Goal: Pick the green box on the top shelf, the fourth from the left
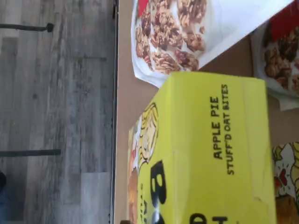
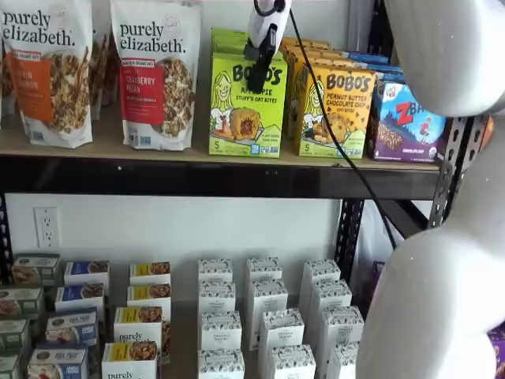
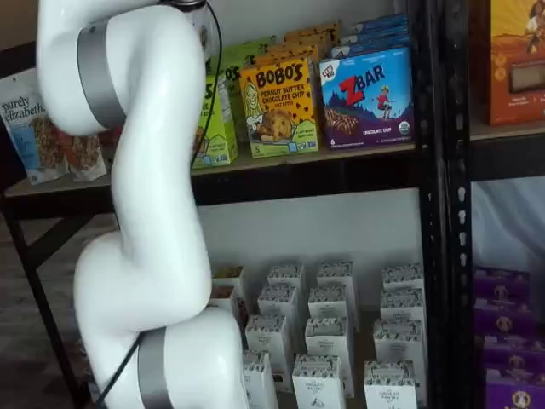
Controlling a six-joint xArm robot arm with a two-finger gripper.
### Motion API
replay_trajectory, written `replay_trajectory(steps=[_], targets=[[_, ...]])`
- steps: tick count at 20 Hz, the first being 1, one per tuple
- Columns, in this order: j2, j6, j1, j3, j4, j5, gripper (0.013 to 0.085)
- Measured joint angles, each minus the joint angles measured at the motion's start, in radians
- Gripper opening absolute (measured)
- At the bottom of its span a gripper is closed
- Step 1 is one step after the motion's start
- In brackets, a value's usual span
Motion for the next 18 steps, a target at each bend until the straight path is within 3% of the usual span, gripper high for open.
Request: replay_trajectory(steps=[2,4,5,7,11,18], targets=[[0.002,-0.001,0.0,-0.002,0.001,0.007,0.085],[0.004,-0.002,-0.002,-0.004,0.006,0.013,0.077],[0.004,-0.003,-0.003,-0.004,0.008,0.013,0.077],[0.004,-0.004,-0.004,-0.003,0.012,0.014,0.069],[0.003,-0.004,-0.005,-0.004,0.014,0.016,0.061],[0.003,-0.002,-0.002,-0.006,0.006,0.021,0.061]])
